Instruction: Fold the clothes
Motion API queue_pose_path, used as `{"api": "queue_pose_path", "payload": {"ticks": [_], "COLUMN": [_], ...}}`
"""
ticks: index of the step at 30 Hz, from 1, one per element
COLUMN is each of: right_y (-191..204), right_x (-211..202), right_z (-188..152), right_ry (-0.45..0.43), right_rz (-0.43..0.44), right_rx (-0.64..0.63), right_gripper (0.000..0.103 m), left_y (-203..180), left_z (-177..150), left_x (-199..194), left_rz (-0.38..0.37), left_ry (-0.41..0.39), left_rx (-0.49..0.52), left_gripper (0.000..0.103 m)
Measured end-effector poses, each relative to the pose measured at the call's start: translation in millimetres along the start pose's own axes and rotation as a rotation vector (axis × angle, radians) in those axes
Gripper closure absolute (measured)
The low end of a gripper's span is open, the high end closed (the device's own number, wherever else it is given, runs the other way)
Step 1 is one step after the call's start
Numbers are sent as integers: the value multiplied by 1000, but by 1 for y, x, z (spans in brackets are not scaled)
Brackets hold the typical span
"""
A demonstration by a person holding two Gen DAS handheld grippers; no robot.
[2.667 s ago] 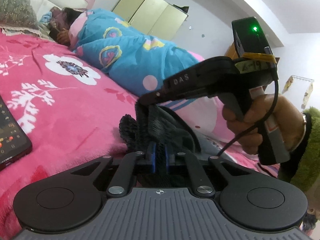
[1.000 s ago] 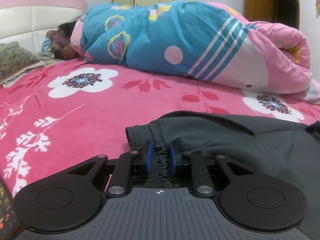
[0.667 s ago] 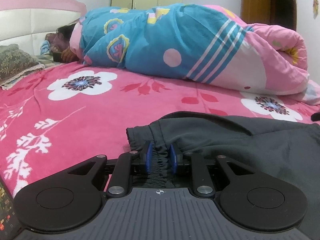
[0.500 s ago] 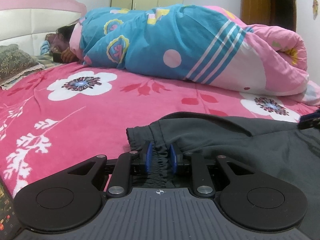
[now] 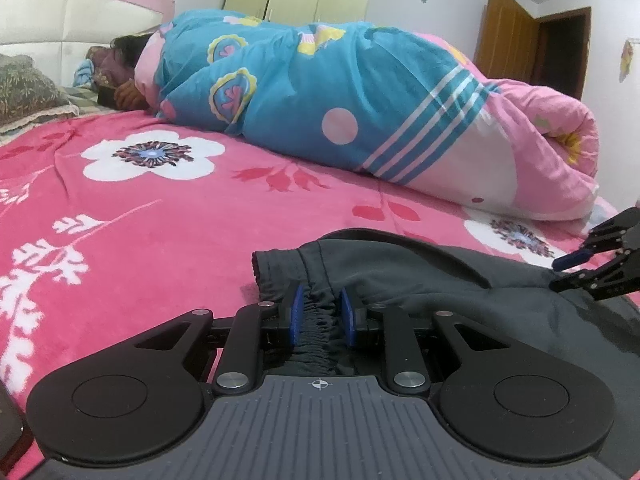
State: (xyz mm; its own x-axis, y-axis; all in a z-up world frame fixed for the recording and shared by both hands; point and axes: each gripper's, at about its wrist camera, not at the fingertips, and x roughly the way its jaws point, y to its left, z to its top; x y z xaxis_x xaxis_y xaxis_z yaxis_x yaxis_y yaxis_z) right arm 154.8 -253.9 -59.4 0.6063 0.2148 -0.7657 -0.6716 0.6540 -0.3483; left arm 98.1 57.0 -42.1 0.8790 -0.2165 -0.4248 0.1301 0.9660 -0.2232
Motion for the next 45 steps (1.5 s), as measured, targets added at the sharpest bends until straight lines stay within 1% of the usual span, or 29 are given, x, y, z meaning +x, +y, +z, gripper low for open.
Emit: {"api": "queue_pose_path", "payload": {"ticks": [3,4,5,6,9,14,17,19,24,27,28,29,33,36,40,42,44,45], "right_y": [4,5,6,7,16,16,12,13,18,20,20,20,19,18,11,11,17,19], "right_x": [4,4,5,6,3,-12,-12,-8,-12,-12,-11,-10,3,15,20,18,14,13], "right_z": [2,3,4,5,6,15,19,20,20,21,22,23,26,26,25,25,24,24], "right_ry": [20,26,31,37,27,-42,-49,-36,-53,-35,-26,-18,23,58,78,79,73,71], "right_rz": [2,3,4,4,-17,-67,-94,-96,-49,-15,-3,7,39,58,102,111,99,93], "right_rx": [-20,-21,-23,-24,-53,-30,-24,-34,-63,-102,-111,-119,-144,-152,-108,-95,-113,-122], "right_gripper": [74,82,96,102,103,103,103,103,101,94,87,83,81,81,83,95,101,102], "left_y": [3,3,5,6,8,10,9,10,11,11,11,11,11,12,13,13,13,13], "left_z": [-1,-1,-2,-2,-2,-3,-3,-3,-3,-3,-3,-3,-3,-4,-4,-5,-5,-5], "left_x": [0,0,0,0,0,-3,-4,-3,-2,-2,-2,-2,-2,-2,-2,-2,-3,-3], "left_rz": [-13,-17,-20,-23,-29,-30,-25,-27,-29,-30,-30,-31,-33,-37,-41,-42,-42,-42], "left_ry": [-5,-7,-9,-11,-16,-30,-36,-34,-28,-28,-29,-28,-28,-28,-28,-29,-31,-31], "left_rx": [-16,-21,-25,-30,-41,-59,-58,-60,-62,-64,-64,-65,-69,-72,-77,-79,-80,-81], "left_gripper": [82,82,82,82,82,82,82,82,82,82,82,82,82,82,82,82,82,82]}}
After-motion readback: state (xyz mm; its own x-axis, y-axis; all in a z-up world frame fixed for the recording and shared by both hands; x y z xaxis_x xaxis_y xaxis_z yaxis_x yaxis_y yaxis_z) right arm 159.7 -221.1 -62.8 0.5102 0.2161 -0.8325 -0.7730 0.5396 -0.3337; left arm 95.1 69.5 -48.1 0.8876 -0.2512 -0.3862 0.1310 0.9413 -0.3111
